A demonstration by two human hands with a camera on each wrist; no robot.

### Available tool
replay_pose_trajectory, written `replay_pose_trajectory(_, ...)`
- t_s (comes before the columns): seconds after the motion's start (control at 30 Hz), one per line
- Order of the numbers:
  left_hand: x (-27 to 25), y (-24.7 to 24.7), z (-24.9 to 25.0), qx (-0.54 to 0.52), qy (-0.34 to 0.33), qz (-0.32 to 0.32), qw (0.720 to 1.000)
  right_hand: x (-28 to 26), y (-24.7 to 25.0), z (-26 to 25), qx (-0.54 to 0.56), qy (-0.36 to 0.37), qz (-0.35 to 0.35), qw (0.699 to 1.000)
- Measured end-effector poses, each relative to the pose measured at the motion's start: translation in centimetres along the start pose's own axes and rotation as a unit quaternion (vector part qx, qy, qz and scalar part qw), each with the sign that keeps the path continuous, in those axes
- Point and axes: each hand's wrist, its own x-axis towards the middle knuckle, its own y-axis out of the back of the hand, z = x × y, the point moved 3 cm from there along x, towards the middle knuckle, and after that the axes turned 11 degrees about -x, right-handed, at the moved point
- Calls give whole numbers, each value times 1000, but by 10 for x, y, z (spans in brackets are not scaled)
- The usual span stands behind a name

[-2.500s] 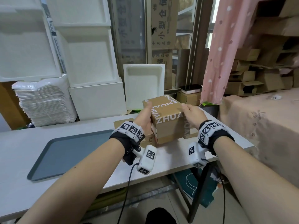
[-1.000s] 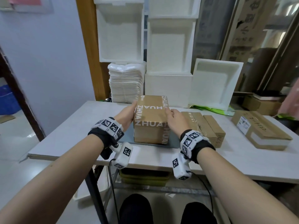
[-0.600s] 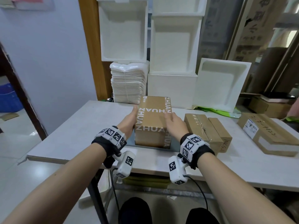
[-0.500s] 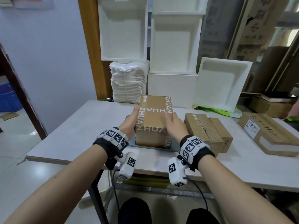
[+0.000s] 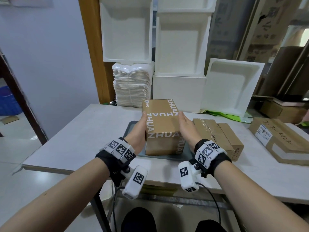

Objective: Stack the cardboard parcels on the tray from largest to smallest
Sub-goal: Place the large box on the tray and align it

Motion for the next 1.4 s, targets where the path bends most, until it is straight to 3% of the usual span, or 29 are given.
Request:
replay_pose_trajectory(0.27, -6, -3, -6, 29, -22, -24, 999, -2, 2, 14, -37, 9, -5, 999)
replay_pose_trajectory(0.47, 16, 28, 47, 88, 10, -21, 996, 4, 8, 16, -40, 23, -4, 999)
replay_pose_trajectory(0.63, 48, 44, 84, 78, -5, -20, 997, 6, 12, 11, 40, -7, 54, 998)
replay_pose_trajectory(0.83, 81, 42, 75, 100, 0, -19, 995, 7, 1, 14, 153, -79, 90, 981)
replay_pose_trajectory(1.07, 102, 44, 61, 36, 4, -40, 999, 19, -7, 28, 183, -81, 121, 972)
replay_pose_trajectory(1.4, 72, 59, 69, -36, -18, -56, 998, 33, 12, 15, 200, -31, 122, 972)
